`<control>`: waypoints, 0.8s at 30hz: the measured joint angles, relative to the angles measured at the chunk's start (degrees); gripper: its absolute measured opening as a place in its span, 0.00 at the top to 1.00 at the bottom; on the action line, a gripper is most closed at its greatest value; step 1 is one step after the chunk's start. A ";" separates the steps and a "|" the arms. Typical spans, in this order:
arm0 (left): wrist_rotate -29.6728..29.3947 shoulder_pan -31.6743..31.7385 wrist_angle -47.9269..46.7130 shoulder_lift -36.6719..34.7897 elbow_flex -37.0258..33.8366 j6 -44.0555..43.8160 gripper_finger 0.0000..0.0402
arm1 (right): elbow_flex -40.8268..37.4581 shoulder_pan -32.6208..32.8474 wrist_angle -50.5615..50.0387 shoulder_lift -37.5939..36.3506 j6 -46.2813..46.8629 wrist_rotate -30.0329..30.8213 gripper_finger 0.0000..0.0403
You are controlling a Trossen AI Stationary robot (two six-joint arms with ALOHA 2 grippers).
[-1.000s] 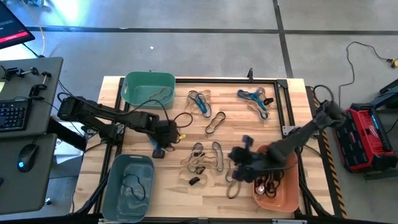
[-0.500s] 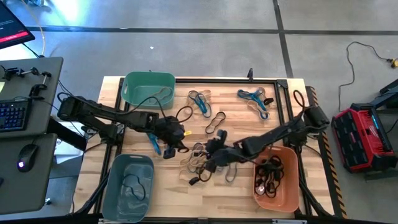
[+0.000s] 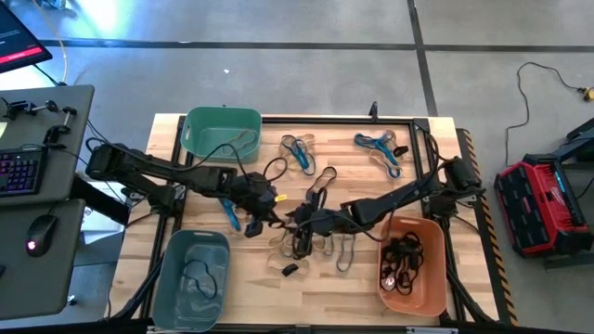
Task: Sort rubber bands into baskets
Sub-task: Put the black rubber band into the orange bin
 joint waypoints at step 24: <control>2.67 -0.22 4.98 -0.01 0.00 1.55 0.91 | 0.00 -1.00 -0.06 0.02 1.47 -6.62 0.99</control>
